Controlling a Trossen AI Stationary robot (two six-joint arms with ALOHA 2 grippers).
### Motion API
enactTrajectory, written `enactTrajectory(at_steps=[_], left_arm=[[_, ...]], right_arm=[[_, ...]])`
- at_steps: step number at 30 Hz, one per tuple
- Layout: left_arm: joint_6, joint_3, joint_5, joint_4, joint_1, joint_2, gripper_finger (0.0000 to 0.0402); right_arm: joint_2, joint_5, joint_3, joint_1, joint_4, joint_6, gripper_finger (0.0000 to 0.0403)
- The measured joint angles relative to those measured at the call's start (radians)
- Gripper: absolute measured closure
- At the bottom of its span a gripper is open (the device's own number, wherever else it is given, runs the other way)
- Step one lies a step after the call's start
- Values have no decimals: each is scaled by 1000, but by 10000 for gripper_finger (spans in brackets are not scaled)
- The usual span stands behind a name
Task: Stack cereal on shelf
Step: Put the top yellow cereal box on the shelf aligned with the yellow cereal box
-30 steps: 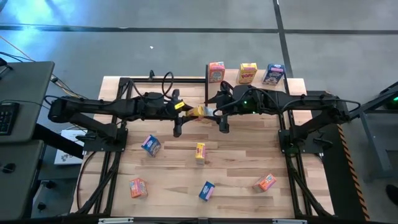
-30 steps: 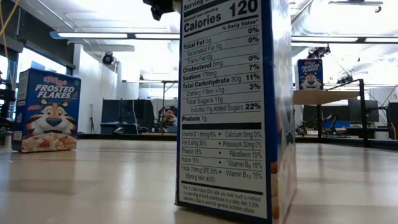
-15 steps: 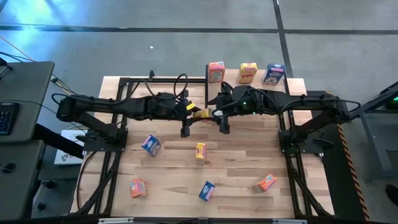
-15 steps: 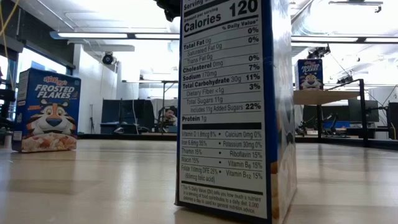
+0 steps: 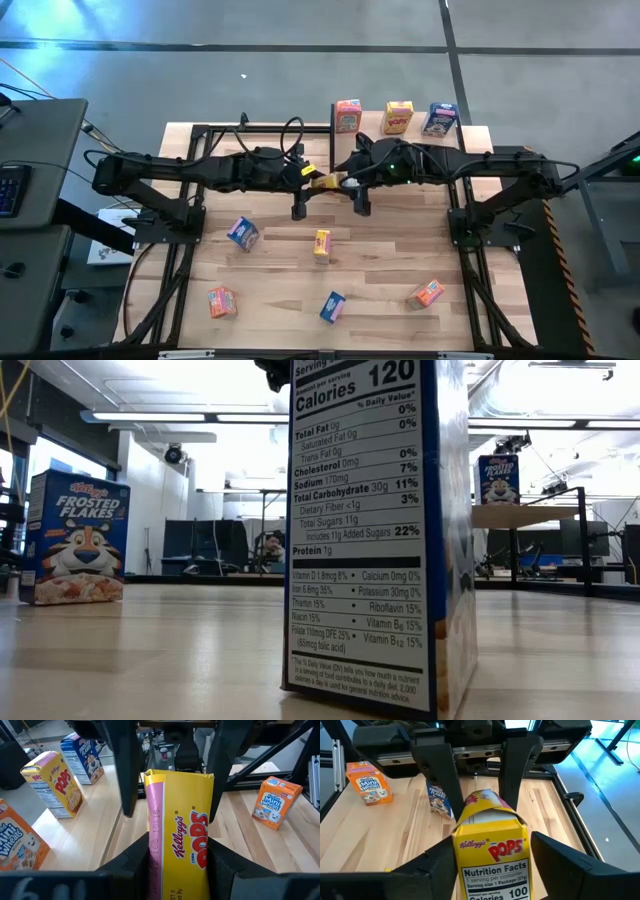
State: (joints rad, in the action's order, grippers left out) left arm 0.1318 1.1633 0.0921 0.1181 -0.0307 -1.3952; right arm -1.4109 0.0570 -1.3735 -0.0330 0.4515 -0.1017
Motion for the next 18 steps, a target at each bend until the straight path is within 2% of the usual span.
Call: enactTrajectory(at_steps=[9, 18], left_arm=[[-7, 0, 2, 1, 0, 0, 275], [1, 0, 3, -2, 0, 0, 275]], right_arm=[[0, -2, 0, 0, 0, 0, 238], [0, -2, 0, 1, 0, 0, 249]])
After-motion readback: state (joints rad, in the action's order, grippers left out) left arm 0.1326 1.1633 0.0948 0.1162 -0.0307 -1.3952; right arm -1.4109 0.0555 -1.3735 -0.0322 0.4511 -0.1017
